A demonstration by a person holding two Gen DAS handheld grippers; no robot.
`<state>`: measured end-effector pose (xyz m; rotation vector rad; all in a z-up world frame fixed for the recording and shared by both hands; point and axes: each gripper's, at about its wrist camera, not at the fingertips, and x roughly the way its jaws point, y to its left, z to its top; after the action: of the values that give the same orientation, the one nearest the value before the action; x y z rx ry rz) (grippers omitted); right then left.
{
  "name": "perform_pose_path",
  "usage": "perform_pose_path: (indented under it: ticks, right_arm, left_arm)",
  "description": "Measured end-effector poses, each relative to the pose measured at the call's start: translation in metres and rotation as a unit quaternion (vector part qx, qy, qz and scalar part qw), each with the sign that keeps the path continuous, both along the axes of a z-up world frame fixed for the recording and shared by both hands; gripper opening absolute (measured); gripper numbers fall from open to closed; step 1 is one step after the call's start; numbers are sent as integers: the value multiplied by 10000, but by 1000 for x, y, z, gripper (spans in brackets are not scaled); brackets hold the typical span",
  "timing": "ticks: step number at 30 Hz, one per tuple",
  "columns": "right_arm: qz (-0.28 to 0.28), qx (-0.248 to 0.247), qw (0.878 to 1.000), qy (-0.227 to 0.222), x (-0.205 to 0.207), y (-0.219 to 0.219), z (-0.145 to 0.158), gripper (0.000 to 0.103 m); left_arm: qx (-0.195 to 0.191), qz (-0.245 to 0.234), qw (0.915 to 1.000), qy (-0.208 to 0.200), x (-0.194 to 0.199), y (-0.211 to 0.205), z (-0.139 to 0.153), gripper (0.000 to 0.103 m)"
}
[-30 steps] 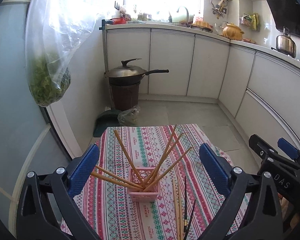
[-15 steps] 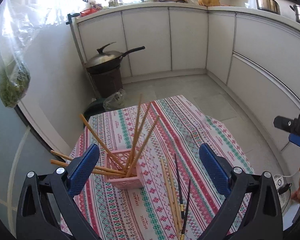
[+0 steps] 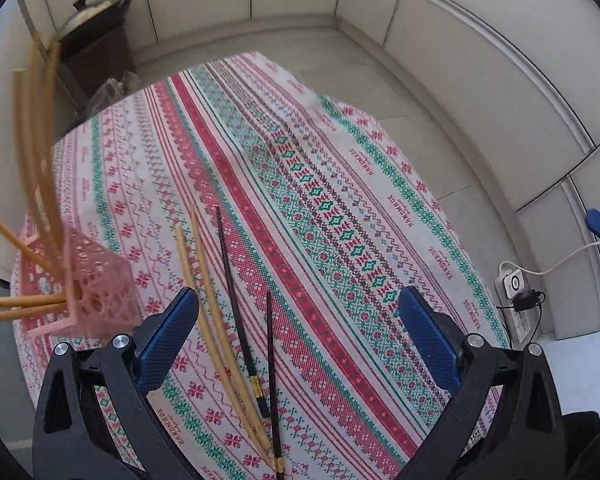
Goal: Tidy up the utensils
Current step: 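Close the left tool on a dark chopstick and lift it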
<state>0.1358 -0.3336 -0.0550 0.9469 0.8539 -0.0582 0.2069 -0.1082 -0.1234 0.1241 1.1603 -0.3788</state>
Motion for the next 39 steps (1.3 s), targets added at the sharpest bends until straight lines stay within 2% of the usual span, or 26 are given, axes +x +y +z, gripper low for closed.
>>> perform_pose_path:
  ticks: [4, 8, 10, 12, 15, 17, 19, 20, 21, 23, 24, 25, 27, 28, 33, 36, 39]
  right_arm:
    - [122, 440, 9988, 148, 6, -8, -13, 96]
    - [135, 706, 9972, 228, 10, -13, -20, 96]
    - [131, 728, 9970, 210, 12, -15, -19, 96]
    - [144, 782, 9967, 190, 13, -18, -19, 96]
    - [165, 755, 9968, 191, 15, -20, -19, 96]
    - [151, 719, 9970, 233, 15, -20, -21, 96]
    - [187, 728, 9968, 277, 17, -20, -23, 96]
    - [203, 725, 9967, 298, 17, -19, -24, 96]
    - [212, 721, 9967, 317, 18, -18, -25, 96]
    - [225, 705, 9966, 352, 20, -15, -25, 96]
    - [245, 697, 9966, 365, 20, -14, -25, 96]
    - [274, 689, 9965, 375, 21, -12, -26, 96]
    - [348, 658, 9964, 400, 23, -9, -26, 96]
    - [385, 629, 9964, 427, 24, -6, -27, 96]
    - [529, 479, 9949, 714, 31, 7, -43, 96]
    - [636, 410, 9924, 965, 37, 22, -58, 96]
    - [968, 205, 9883, 1158, 47, 49, -69, 96]
  left_arm:
    - [18, -8, 9971, 766, 51, -1, -35, 96]
    - [124, 145, 9960, 873, 83, 2, -49, 94]
    - [112, 161, 9953, 951, 94, 4, -54, 89]
    - [87, 169, 9942, 1055, 101, 4, -60, 77]
    - [121, 255, 9937, 1086, 110, 4, -69, 71]
    - [108, 325, 9933, 1106, 114, 7, -75, 71]
    - [144, 341, 9940, 1024, 115, 3, -79, 69]
    - [222, 346, 9945, 967, 115, 3, -79, 64]
    - [369, 375, 9947, 882, 113, 2, -79, 54]
    - [472, 418, 9951, 763, 111, -1, -80, 43]
    - [453, 469, 9952, 728, 107, 2, -79, 33]
    - [332, 532, 9953, 734, 104, 6, -79, 29]
    - [161, 613, 9956, 692, 96, 13, -78, 8]
    - [86, 633, 9958, 652, 92, 15, -78, 3]
    - [-93, 653, 9976, 209, 58, 29, -63, 3]
    - [-219, 538, 9982, -151, 32, 35, -34, 3]
    - [-382, 383, 9972, -522, -2, 45, 4, 3]
